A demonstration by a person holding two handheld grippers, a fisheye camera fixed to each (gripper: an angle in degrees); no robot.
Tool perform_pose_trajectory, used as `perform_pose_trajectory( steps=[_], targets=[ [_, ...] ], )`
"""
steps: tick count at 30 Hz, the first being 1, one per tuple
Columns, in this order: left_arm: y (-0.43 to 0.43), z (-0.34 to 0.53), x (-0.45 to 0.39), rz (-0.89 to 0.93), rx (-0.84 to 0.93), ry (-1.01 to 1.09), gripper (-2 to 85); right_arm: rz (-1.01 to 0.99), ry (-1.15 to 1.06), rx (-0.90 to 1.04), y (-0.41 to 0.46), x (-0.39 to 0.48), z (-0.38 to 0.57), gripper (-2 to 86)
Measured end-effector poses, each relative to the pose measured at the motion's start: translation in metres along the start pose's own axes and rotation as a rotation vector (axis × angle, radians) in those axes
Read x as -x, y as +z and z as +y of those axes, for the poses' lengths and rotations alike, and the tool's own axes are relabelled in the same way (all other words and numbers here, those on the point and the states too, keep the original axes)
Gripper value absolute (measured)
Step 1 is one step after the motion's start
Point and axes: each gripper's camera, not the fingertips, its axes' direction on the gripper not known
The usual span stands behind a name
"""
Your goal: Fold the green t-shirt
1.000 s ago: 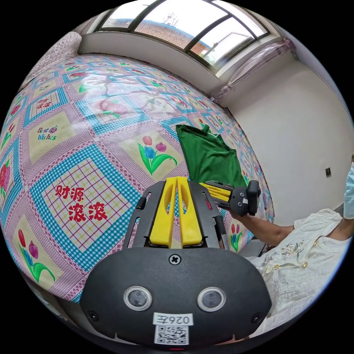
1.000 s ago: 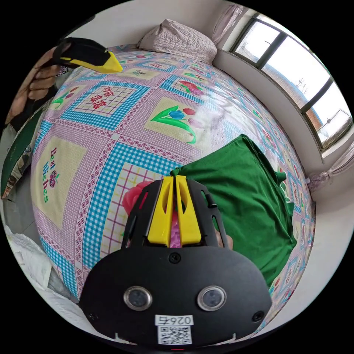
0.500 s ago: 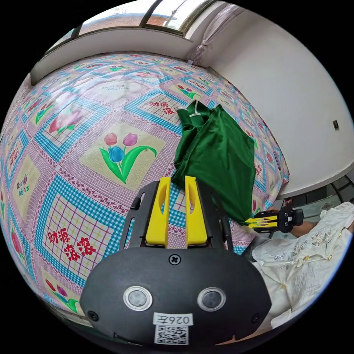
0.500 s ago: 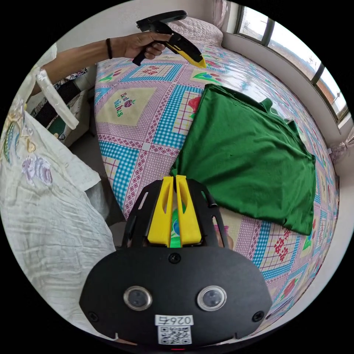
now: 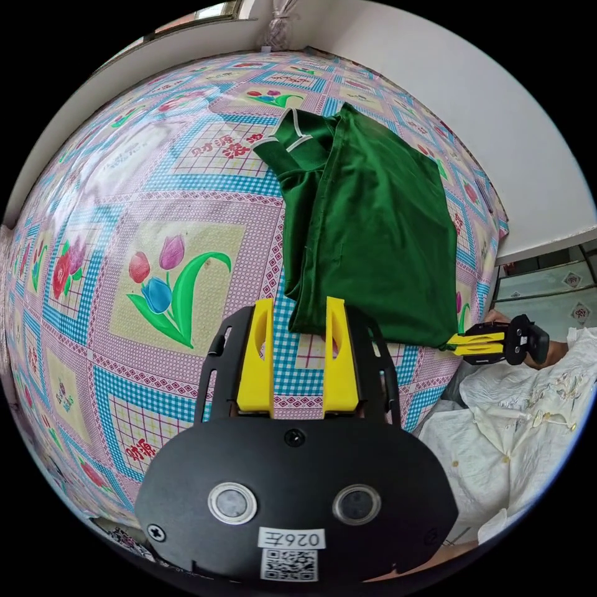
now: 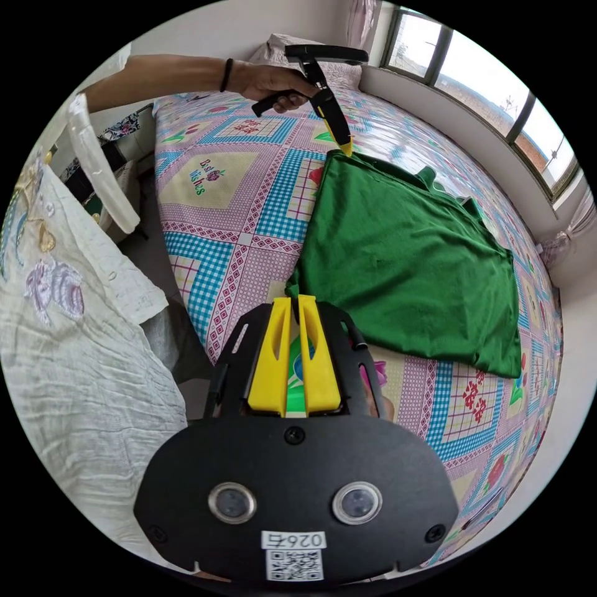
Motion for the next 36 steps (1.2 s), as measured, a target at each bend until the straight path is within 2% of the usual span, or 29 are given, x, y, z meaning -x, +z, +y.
perform_pose_trajectory(
  steps=[6,9,17,20,24,30,36],
  targets=[
    [0.017,-0.049,0.032,0.036,0.136,0.001,8.6,0.011,0.023,0.004,-0.016,-0.02,0.013,-1.4],
    [0.022,-0.061,0.059,0.214,0.15,-0.037,2.0,-0.06,0.067,0.011,-0.026,-0.043,0.019,-1.5],
    [0.028,-0.031,0.102,0.515,0.053,-0.146,-0.1,-0.381,0.206,0.001,-0.075,-0.113,0.072,-1.5],
    [0.026,-0.007,0.105,0.679,-0.01,-0.171,-0.3,-0.489,0.237,-0.026,-0.106,-0.131,0.102,-1.5],
    [0.013,0.009,0.106,0.899,-0.163,-0.17,-0.6,-0.595,0.367,-0.149,-0.153,-0.171,0.147,-1.5],
    [-0.013,-0.062,0.124,1.032,-0.352,-0.103,-0.7,-0.495,0.586,-0.427,-0.214,-0.275,0.196,-1.5],
    [-0.012,-0.209,0.143,1.03,-0.317,-0.041,-0.6,-0.346,0.691,-0.53,-0.225,-0.41,0.216,-1.5]
  ],
)
